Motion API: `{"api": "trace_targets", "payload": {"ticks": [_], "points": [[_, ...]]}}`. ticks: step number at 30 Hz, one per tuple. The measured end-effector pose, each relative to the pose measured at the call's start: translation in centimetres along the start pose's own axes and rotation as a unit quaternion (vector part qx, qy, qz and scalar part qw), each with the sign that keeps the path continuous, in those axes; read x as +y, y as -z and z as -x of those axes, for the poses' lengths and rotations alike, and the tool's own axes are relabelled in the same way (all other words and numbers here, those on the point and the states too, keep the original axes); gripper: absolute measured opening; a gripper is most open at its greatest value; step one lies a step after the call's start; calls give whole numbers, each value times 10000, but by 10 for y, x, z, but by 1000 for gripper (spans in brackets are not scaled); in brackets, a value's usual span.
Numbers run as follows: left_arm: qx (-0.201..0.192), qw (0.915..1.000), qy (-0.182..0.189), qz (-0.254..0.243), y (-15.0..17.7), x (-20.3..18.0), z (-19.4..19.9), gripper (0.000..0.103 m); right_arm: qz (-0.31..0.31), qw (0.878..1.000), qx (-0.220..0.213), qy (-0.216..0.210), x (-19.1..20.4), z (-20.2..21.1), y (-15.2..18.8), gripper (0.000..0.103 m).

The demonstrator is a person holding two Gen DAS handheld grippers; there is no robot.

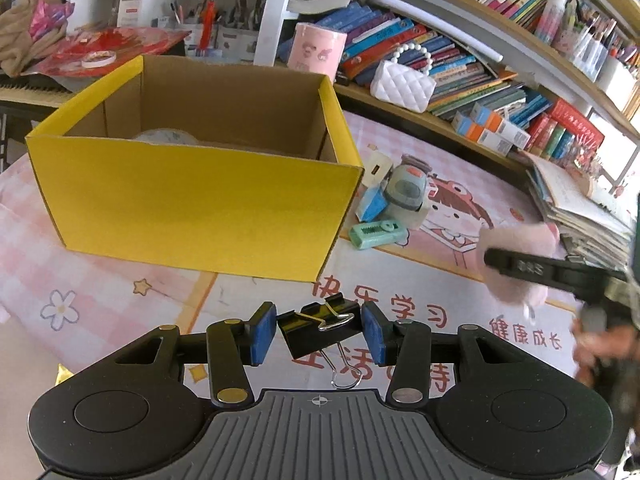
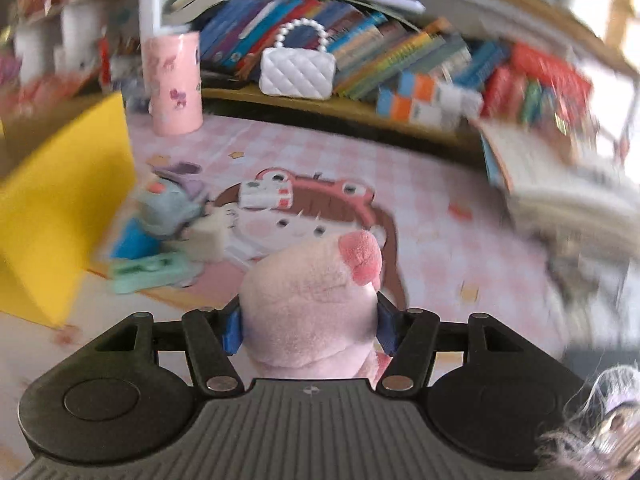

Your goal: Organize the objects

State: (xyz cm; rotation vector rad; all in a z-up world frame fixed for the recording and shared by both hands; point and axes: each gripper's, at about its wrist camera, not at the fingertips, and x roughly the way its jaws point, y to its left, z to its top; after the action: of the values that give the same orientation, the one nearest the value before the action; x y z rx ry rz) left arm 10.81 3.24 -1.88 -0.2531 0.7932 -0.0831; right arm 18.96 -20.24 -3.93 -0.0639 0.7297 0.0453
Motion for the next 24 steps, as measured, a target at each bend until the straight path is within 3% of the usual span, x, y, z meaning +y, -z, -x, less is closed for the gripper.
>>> {"api": "trace_targets", "payload": {"ticks": [7, 24], "points": [[-124, 9998, 129, -1, 2, 17, 16, 45, -558, 9973, 124, -464, 33, 60, 21, 59], [-309, 9991, 49, 283, 13, 68, 54, 45, 323, 9911, 303, -1257, 121, 100, 48, 60]]}}
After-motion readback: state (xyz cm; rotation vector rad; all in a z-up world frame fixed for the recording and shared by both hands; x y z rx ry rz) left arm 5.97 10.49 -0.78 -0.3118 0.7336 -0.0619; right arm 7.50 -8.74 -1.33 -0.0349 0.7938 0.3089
